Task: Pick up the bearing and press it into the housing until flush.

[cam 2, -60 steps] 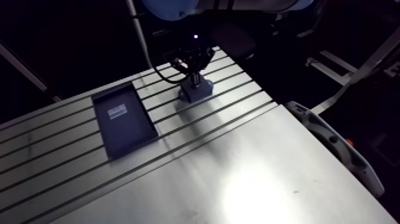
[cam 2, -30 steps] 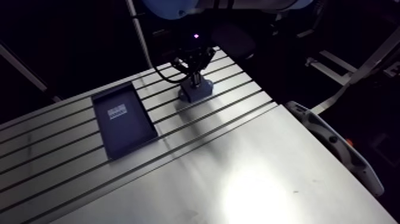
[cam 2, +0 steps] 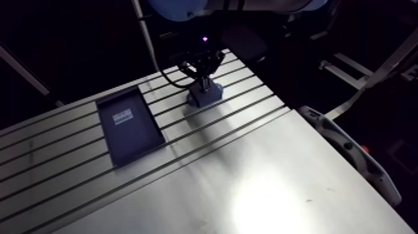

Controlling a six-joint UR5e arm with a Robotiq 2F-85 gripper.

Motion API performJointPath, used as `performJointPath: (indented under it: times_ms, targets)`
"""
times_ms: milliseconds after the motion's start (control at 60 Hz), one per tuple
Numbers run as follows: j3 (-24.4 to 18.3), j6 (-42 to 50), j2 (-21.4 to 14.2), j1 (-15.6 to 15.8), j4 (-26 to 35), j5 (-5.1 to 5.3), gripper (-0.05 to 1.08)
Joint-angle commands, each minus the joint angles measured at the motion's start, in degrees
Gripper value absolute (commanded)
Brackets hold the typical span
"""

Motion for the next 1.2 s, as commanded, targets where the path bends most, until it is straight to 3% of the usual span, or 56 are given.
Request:
performJointPath:
  times_ms: [17,1200]
  targets:
    - [0.11,0.0,0.04,0.0,-0.03,-0.06,0.97]
    - [0.38,-0.09,0.12,0.0,-0.29,-0.15,0.97]
